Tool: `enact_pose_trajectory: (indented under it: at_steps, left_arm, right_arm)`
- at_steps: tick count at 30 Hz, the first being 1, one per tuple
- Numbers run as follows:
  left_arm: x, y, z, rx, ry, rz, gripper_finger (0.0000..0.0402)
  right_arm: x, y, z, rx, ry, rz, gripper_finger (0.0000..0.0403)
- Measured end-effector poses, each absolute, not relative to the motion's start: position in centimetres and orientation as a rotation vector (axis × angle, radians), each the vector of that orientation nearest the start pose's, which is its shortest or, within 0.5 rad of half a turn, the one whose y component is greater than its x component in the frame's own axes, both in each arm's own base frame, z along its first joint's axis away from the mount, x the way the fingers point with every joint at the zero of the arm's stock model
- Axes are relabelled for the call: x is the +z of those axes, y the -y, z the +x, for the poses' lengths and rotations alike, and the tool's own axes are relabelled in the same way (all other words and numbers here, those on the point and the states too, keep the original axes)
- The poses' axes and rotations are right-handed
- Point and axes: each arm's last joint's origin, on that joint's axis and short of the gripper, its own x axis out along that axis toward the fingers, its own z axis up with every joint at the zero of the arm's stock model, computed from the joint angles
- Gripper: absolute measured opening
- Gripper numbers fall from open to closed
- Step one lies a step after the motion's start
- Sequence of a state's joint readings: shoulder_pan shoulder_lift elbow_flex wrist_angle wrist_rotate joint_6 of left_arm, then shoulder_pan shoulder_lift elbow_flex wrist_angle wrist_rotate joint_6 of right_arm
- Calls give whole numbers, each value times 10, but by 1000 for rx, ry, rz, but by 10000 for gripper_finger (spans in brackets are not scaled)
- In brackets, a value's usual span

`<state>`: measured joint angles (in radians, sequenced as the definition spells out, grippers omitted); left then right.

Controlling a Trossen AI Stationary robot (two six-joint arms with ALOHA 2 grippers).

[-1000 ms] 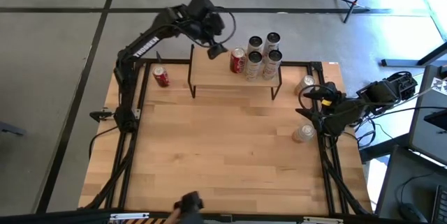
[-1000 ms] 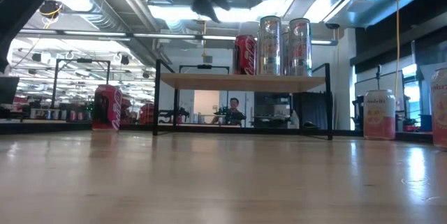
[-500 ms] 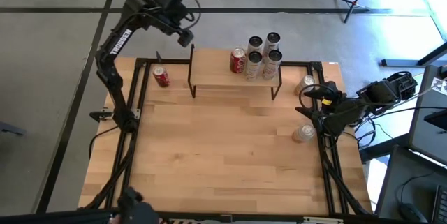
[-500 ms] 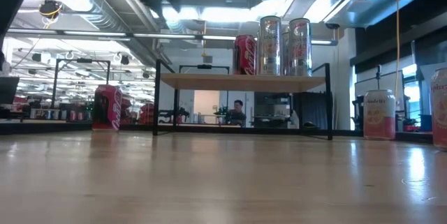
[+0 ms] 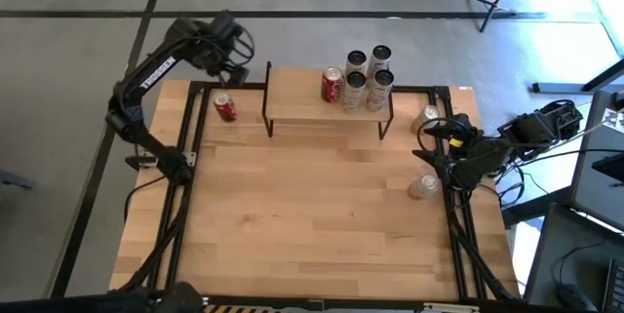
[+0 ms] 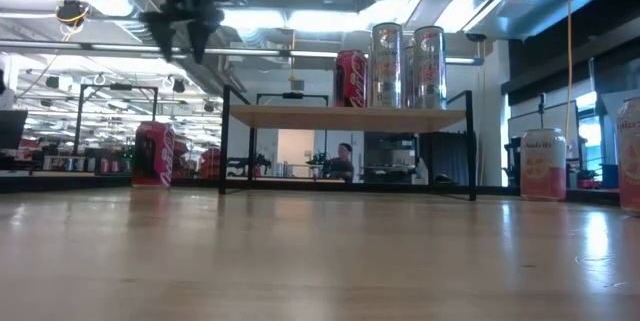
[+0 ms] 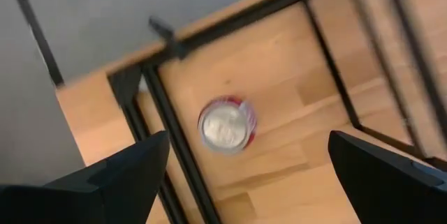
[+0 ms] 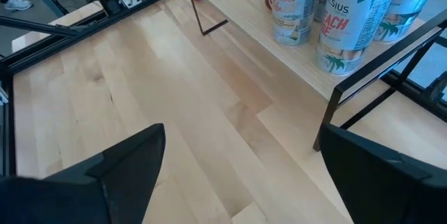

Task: Place canned beverage on shelf
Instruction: Put the red-white soda can on the shelf aligned with the other red-white soda can

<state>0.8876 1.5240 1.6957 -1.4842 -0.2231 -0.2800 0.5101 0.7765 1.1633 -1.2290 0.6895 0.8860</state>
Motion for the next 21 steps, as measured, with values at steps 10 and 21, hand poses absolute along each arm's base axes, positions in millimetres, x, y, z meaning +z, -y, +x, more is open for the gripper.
enact_pose_trajectory:
  at_steps: [10,21]
  left_arm:
    - [320,-214,148,1242,-1162,-797,379]
    - [270,-223,137,1286,-1151,-905,379]
  right_arm:
    - [369,-31,93,-449,-554,373,365]
    - [369,-33,96,-452,-559,373,365]
